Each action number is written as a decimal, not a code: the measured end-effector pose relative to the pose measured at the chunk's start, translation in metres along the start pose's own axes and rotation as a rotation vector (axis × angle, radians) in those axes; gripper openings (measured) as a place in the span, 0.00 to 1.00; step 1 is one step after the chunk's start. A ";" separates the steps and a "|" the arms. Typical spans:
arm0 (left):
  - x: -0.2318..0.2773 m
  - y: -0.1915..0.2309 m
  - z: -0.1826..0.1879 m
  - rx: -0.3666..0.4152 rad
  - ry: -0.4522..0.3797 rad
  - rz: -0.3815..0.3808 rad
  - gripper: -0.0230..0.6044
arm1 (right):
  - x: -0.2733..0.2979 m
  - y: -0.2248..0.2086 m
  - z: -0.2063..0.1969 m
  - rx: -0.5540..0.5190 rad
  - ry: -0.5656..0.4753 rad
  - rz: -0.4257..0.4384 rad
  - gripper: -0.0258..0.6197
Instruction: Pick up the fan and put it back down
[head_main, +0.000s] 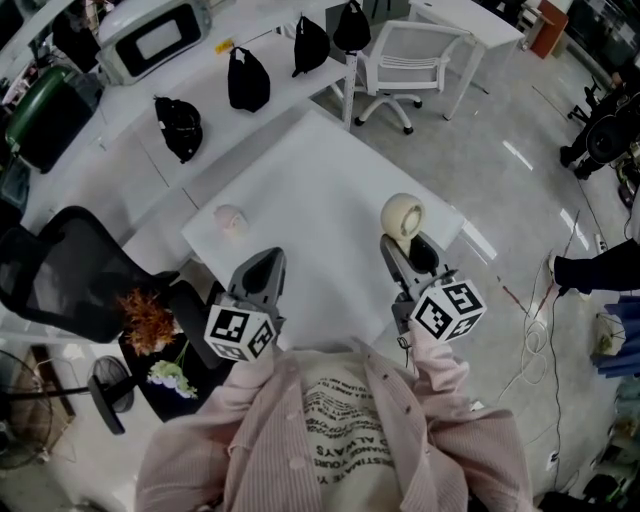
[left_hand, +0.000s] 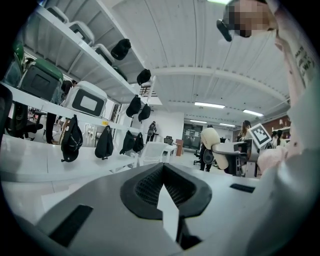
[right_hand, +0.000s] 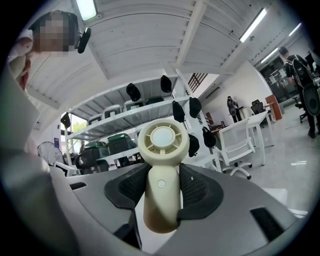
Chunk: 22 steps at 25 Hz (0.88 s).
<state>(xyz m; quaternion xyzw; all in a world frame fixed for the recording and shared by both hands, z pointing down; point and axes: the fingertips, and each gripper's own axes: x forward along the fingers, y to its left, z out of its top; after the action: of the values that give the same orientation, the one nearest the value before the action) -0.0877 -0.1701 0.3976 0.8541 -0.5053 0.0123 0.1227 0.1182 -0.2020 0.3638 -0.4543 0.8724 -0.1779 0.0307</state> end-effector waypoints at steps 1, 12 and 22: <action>0.001 0.001 -0.003 -0.001 0.008 0.003 0.04 | 0.003 -0.001 -0.004 0.002 0.012 0.001 0.33; 0.026 0.008 -0.053 -0.062 0.120 0.010 0.04 | 0.039 -0.027 -0.072 0.022 0.192 -0.020 0.33; 0.051 0.014 -0.107 -0.132 0.246 0.004 0.04 | 0.073 -0.052 -0.146 0.021 0.356 -0.050 0.33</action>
<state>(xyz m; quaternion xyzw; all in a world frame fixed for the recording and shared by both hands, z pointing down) -0.0639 -0.1967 0.5120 0.8352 -0.4880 0.0840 0.2394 0.0841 -0.2466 0.5261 -0.4367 0.8507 -0.2652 -0.1238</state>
